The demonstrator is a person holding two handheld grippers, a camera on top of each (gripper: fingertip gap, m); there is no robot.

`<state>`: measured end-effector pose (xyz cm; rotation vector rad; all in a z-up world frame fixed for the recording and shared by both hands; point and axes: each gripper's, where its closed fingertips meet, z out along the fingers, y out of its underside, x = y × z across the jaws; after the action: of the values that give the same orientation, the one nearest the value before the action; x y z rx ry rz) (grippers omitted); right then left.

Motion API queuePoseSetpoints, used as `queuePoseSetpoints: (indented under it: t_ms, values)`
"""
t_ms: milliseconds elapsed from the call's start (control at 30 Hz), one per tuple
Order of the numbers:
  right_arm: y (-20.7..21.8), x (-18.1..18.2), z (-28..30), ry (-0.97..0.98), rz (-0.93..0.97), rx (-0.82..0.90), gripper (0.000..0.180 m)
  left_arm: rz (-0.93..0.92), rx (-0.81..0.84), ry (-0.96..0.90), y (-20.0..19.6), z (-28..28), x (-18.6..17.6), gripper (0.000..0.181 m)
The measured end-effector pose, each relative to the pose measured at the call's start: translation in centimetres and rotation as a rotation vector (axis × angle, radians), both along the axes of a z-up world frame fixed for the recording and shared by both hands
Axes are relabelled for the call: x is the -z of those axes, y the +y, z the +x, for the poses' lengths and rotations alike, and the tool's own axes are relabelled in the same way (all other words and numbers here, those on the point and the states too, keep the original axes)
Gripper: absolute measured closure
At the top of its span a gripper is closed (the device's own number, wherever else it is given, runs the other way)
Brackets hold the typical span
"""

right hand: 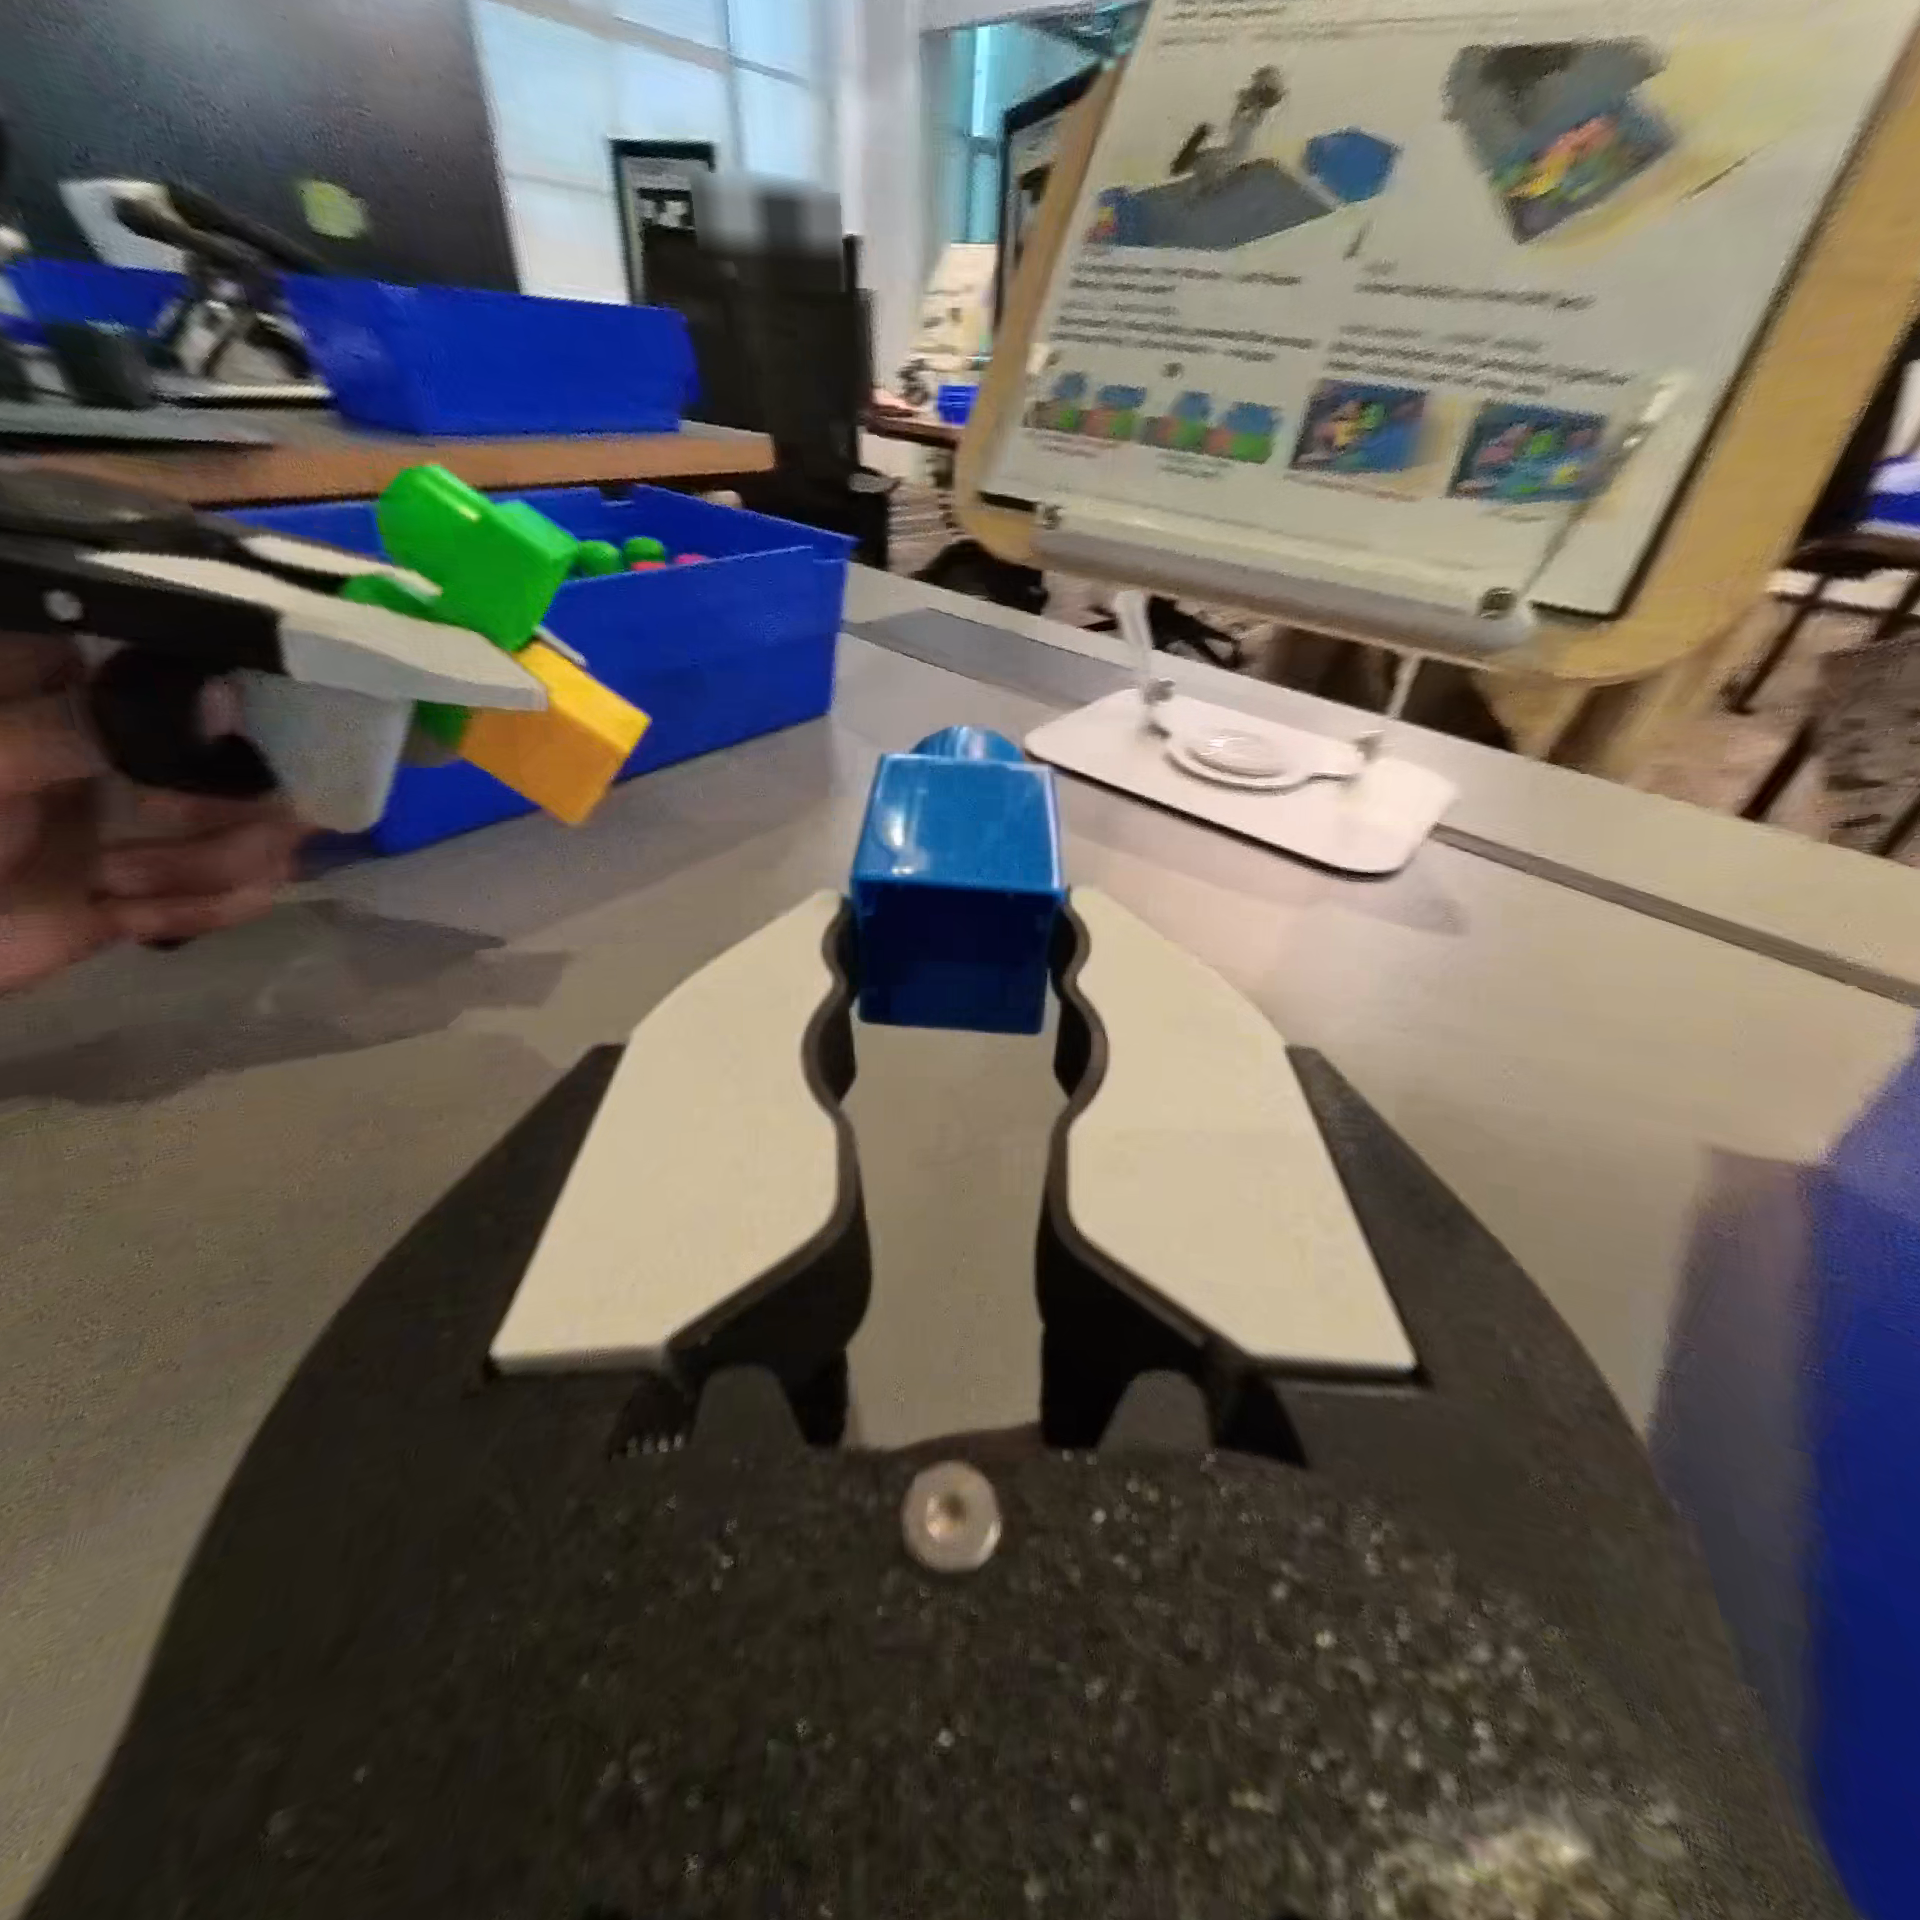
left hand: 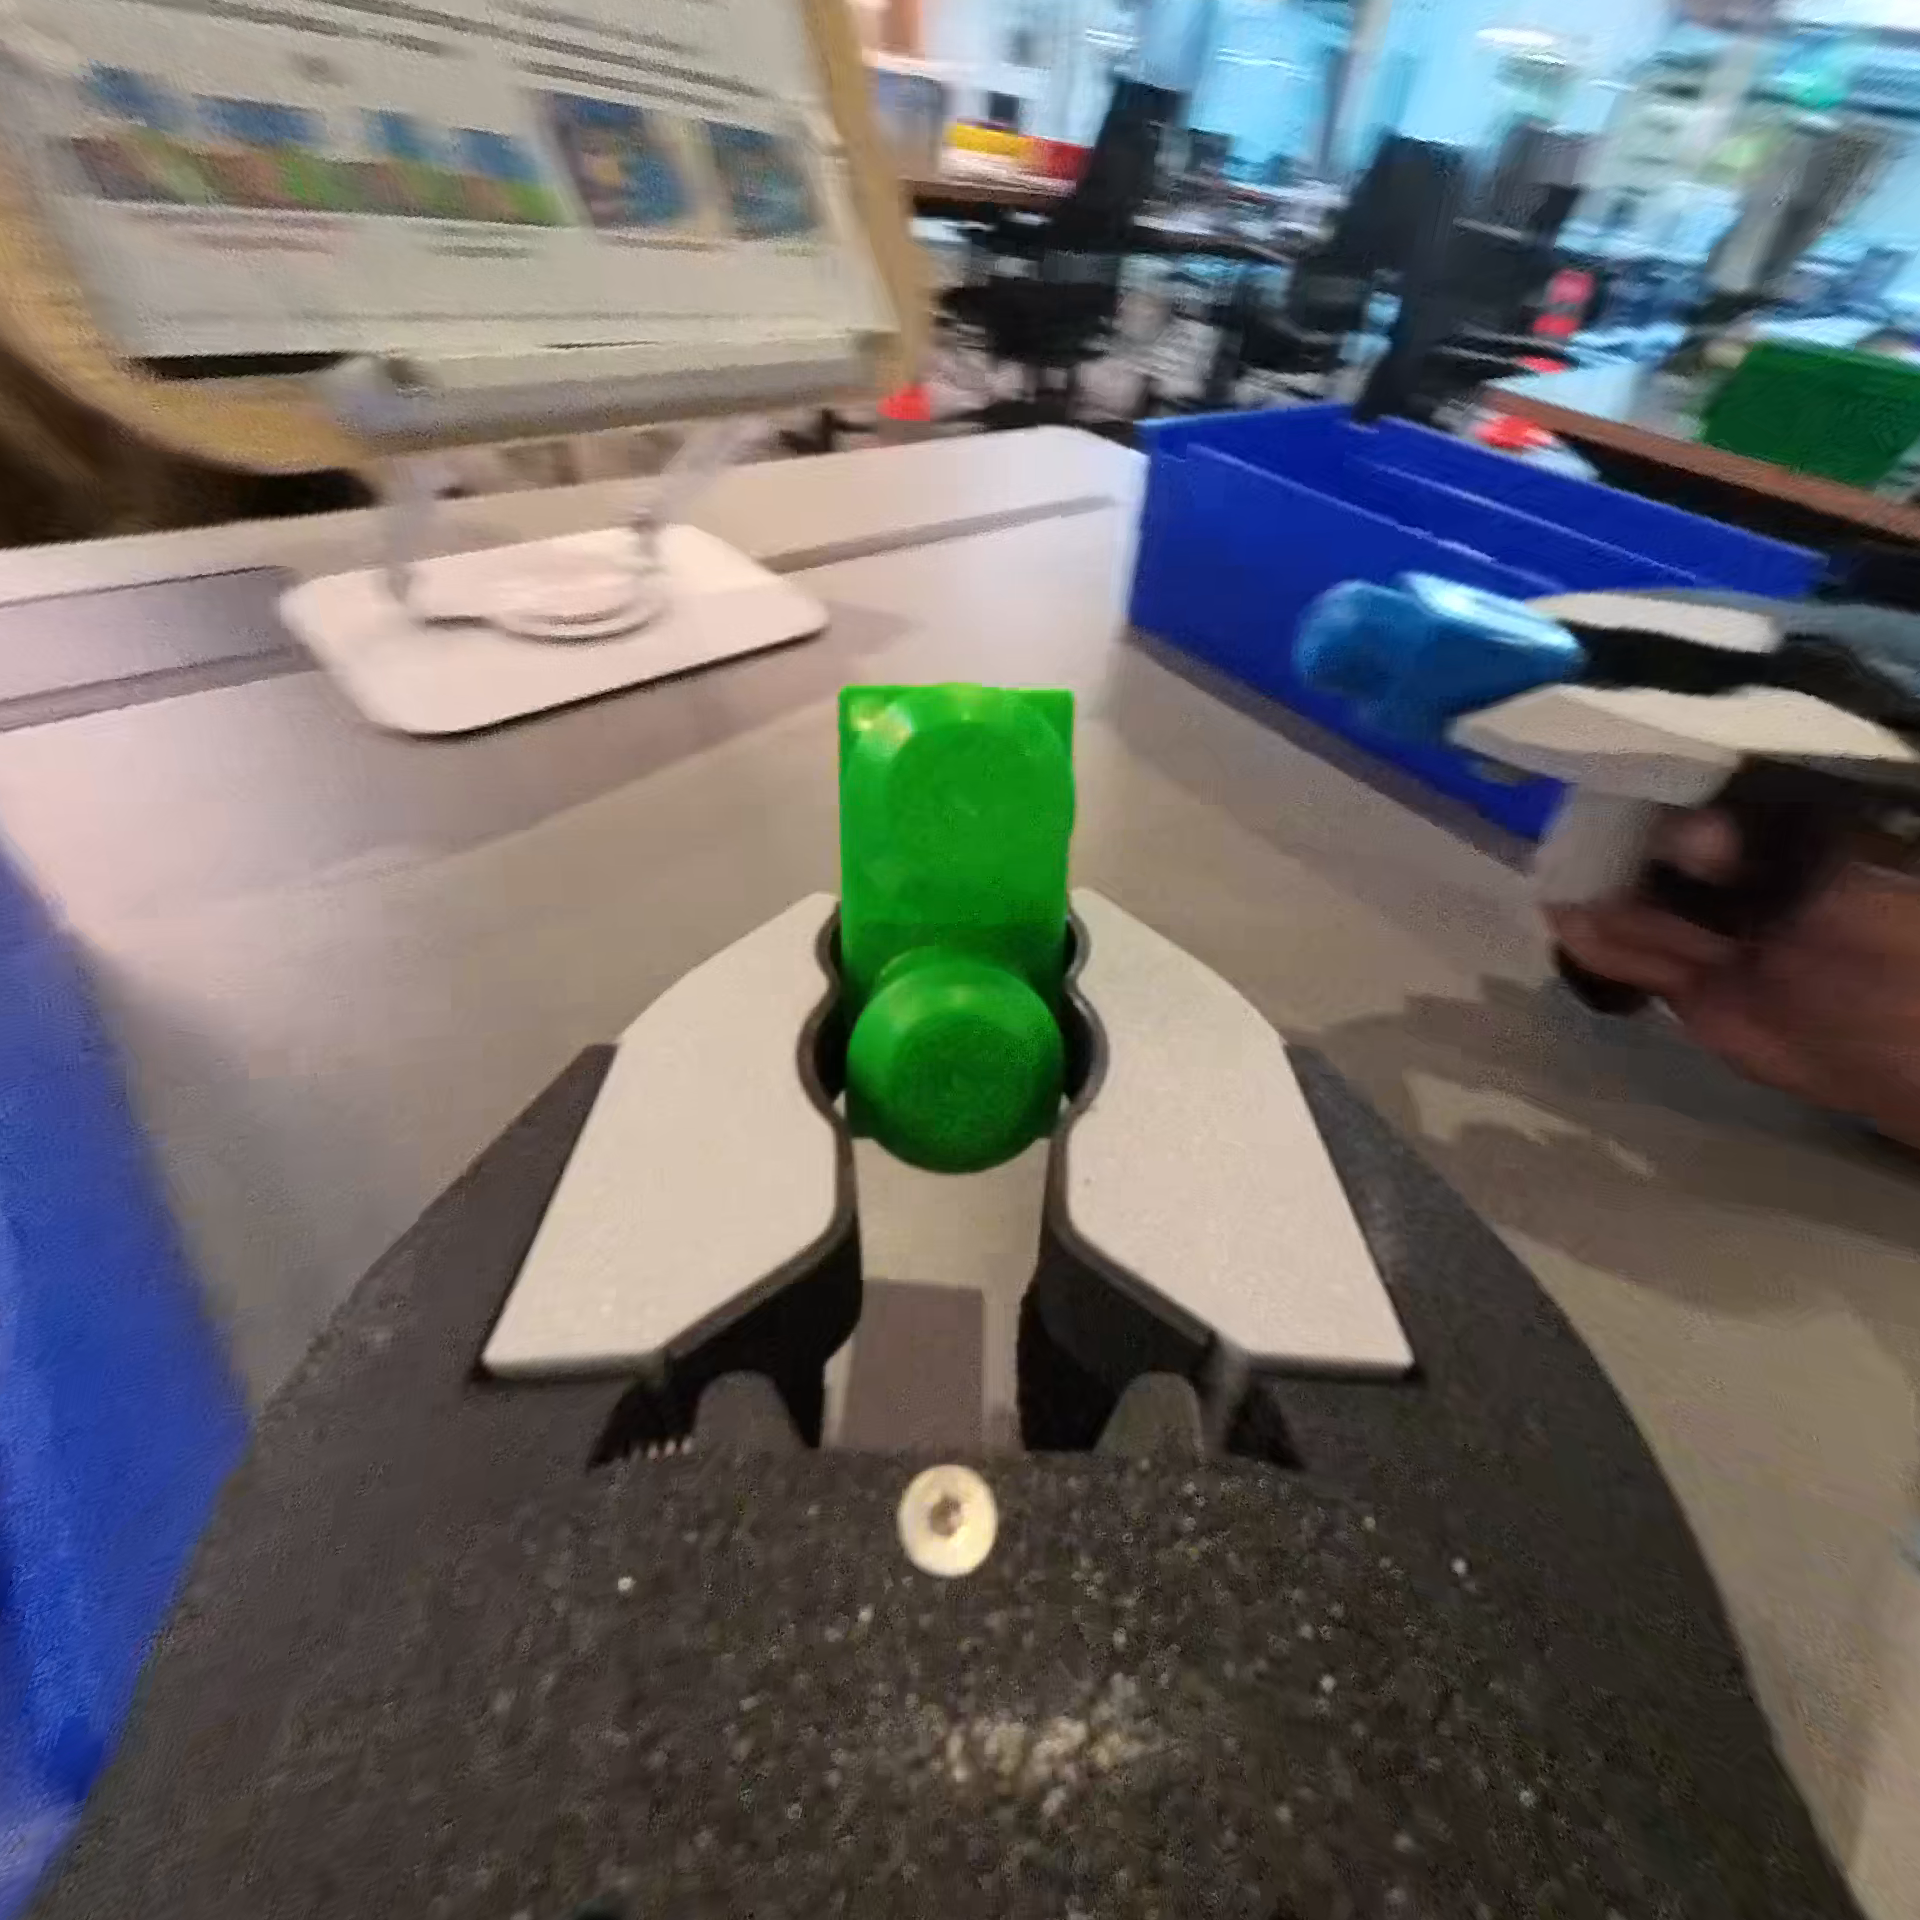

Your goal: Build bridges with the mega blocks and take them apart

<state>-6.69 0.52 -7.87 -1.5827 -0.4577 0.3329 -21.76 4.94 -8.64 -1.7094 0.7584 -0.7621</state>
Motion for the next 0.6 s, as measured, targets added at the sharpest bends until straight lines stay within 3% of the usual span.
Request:
queuePoseSetpoints:
  t_ms: [167, 267, 333, 400, 467, 600]
  values:
    - [0.2, -0.6, 0.9, 0.002, -0.004, 0.059, 0.145, -0.099, 0.03, -0.017, -0.4, 1.0, 2.2, 0.145]
    - [-0.6, -7.5, 6.8, -0.126, 0.082, 0.227, 0.144, -0.126, 0.069, -0.054, -1.0, 1.2, 2.2, 0.145]
    - [0.2, -10.9, 15.0, -0.163, -0.025, 0.393, 0.145, -0.114, 0.071, -0.036, -1.0, 1.2, 2.2, 0.145]
    - [2.6, -9.0, 22.3, -0.139, -0.3, 0.458, 0.145, -0.108, 0.079, -0.039, -1.1, 1.4, 2.1, 0.145]
    - [5.3, -3.6, 27.4, -0.182, -0.606, 0.468, 0.144, -0.107, 0.102, -0.029, -1.5, 1.9, 2.2, 0.145]
    - [8.9, 4.1, 30.1, -0.279, -0.918, 0.423, 0.144, -0.057, 0.136, 0.02, -2.3, 2.8, 2.2, 0.145]
